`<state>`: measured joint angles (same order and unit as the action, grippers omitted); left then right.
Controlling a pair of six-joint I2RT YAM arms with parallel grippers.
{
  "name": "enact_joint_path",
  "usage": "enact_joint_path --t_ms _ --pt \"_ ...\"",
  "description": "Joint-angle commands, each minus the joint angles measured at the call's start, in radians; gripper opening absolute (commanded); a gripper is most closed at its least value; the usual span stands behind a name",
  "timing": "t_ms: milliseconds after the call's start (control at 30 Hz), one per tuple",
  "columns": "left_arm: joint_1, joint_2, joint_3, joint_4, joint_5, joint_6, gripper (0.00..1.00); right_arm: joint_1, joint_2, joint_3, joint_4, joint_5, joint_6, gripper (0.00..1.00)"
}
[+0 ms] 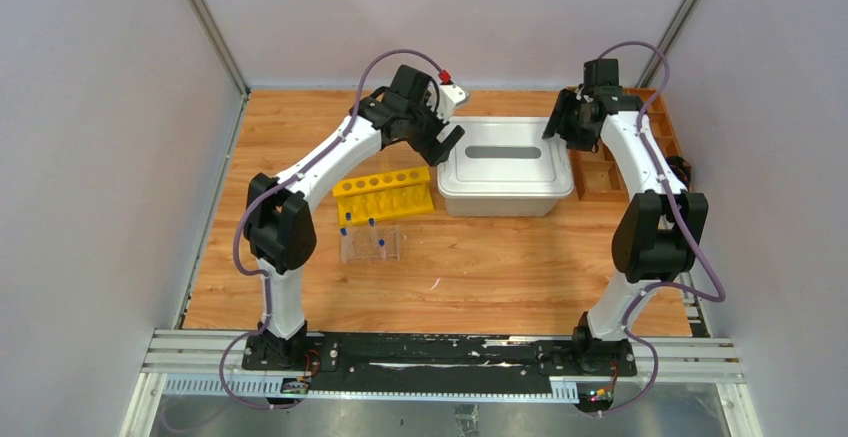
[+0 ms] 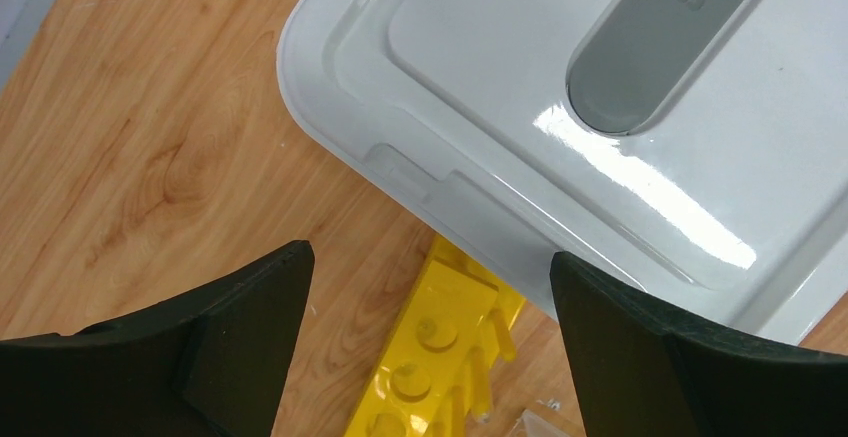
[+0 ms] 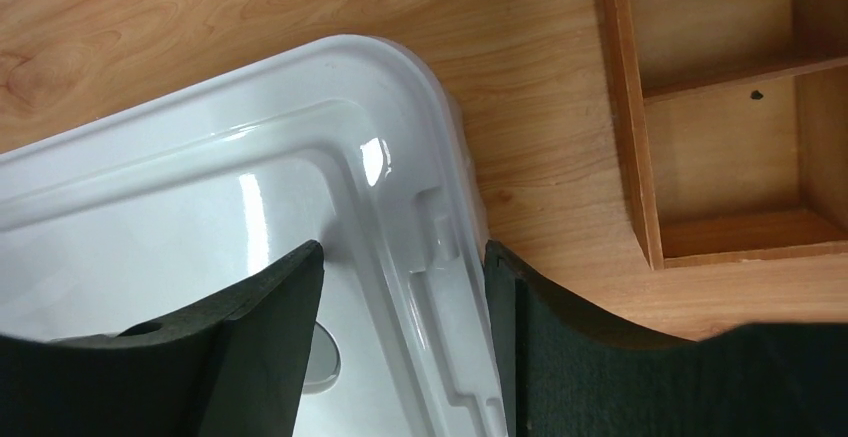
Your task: Organize the chemistry lab equipment
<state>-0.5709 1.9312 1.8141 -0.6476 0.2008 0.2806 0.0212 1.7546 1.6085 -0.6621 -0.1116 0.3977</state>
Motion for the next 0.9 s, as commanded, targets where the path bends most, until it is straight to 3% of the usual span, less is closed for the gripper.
enact_joint_path --t_ms 0,500,567,667,800,867 --pt "-0.008 0.026 0.032 0.006 -0.033 0.021 0.94 0.026 0.020 0.046 -0.024 0.031 -0.028 0.64" --pt "-0.008 0.008 -0.033 0.040 -0.096 0.048 0.92 0.039 -0.020 0.007 -0.023 0.107 -0.020 0.67" --pt "-0.002 -0.001 0.018 -0.005 -0.100 0.033 0.99 0.039 -0.054 0.011 -0.015 0.153 -0.015 0.70" --pt "0.035 -0.030 0.121 -0.093 -0.020 -0.014 1.00 0.041 -0.103 0.051 -0.014 0.182 -0.028 0.78" --pt "0.067 -0.152 0.161 -0.124 -0.053 -0.004 1.00 0.060 -0.175 0.088 -0.026 0.222 -0.050 0.93" --pt "0.100 -0.226 0.156 -0.148 -0.043 -0.014 1.00 0.081 -0.229 0.073 -0.022 0.241 -0.061 0.95"
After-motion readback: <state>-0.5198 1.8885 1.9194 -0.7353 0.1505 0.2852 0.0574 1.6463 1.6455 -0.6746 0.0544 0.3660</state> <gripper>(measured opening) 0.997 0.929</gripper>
